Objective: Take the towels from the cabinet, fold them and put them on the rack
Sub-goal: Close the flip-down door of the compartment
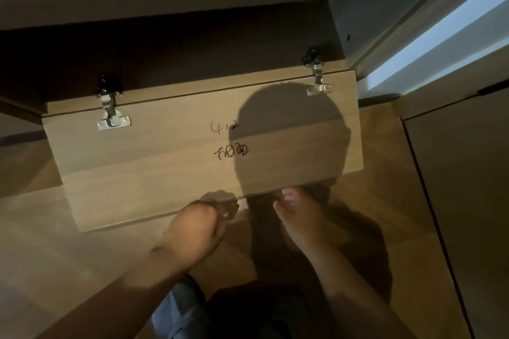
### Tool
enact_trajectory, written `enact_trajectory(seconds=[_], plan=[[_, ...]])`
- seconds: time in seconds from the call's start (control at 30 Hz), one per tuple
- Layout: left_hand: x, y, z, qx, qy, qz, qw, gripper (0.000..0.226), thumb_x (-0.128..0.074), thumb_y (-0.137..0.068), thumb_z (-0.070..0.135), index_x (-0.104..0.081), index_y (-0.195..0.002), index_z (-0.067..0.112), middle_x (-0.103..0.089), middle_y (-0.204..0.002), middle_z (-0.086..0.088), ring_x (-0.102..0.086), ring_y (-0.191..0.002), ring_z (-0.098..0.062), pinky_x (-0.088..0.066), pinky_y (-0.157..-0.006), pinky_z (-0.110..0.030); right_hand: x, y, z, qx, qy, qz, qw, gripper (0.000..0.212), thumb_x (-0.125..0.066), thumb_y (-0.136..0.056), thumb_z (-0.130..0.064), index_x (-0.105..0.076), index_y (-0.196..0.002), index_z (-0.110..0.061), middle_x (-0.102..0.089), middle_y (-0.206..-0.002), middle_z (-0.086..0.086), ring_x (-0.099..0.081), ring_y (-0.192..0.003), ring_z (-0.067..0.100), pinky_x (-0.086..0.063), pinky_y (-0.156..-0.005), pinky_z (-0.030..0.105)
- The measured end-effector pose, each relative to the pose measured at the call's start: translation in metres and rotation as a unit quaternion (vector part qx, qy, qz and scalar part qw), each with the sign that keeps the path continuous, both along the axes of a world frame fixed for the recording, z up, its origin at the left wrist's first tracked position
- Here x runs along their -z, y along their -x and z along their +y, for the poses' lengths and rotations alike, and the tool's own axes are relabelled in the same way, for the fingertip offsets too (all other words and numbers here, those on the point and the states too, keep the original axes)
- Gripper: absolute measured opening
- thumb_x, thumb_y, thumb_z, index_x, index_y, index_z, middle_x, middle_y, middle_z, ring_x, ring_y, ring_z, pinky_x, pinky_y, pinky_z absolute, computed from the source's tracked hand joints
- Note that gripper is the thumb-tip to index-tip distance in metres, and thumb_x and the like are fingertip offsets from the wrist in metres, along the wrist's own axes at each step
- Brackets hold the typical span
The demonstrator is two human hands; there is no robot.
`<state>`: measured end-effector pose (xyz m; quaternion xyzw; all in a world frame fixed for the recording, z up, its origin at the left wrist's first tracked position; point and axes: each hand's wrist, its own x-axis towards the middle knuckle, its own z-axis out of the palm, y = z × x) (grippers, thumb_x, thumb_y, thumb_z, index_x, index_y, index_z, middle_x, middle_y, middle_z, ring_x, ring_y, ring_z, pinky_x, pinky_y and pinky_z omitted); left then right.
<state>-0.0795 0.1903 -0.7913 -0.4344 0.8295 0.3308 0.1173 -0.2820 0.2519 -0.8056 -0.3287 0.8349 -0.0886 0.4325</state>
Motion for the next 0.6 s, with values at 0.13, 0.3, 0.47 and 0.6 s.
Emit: enact_trajectory(seconds=[0.13, 0.3, 0.47, 0.6], plan=[[0.043, 0.007, -0.007, -0.013, 0.034, 0.049, 0.998, 0.018, -0.061, -0.09, 0.023, -0.066, -0.106, 0.017, -0.065, -0.096, -0.003, -0.064, -0.087, -0.023, -0.047, -0.073, -0.029, 0.044, 0.002, -0.006, -0.03, 0.039, 0.012, 0.999, 0.037, -0.06, -0.094, -0.039, -0.054, -0.13, -0.033, -0.059, -0.129, -0.013, -0.054, -0.114, 0.001, -0.03, -0.065, 0.006], [0.089, 0.008, -0.015, 0.048, 0.137, 0.048, 0.988, 0.038, -0.057, -0.089, 0.042, -0.06, -0.122, 0.024, -0.057, -0.112, 0.004, -0.053, -0.101, -0.015, -0.045, -0.087, -0.029, 0.085, 0.005, -0.015, -0.108, 0.095, 0.003, 0.99, 0.026, -0.061, -0.093, -0.039, -0.057, -0.119, -0.035, -0.058, -0.102, -0.021, -0.052, -0.088, -0.01, -0.039, -0.064, 0.01], [0.095, 0.011, -0.022, 0.05, 0.21, 0.059, 0.975, 0.042, -0.083, -0.066, 0.027, -0.069, -0.102, 0.011, -0.062, -0.102, -0.007, -0.059, -0.09, -0.028, -0.052, -0.073, -0.04, 0.095, 0.005, -0.015, -0.141, 0.171, 0.023, 0.975, 0.019, -0.061, -0.092, -0.039, -0.057, -0.111, -0.037, -0.058, -0.092, -0.019, -0.056, -0.085, -0.006, -0.047, -0.068, 0.014], [0.09, 0.006, -0.02, 0.053, 0.265, 0.022, 0.963, 0.056, -0.078, -0.067, 0.04, -0.067, -0.113, 0.01, -0.06, -0.125, -0.016, -0.055, -0.116, -0.038, -0.049, -0.093, -0.05, 0.09, 0.009, -0.009, -0.176, 0.179, 0.075, 0.965, 0.024, -0.06, -0.093, -0.037, -0.055, -0.116, -0.034, -0.054, -0.097, -0.021, -0.053, -0.089, -0.005, -0.042, -0.07, 0.012]])
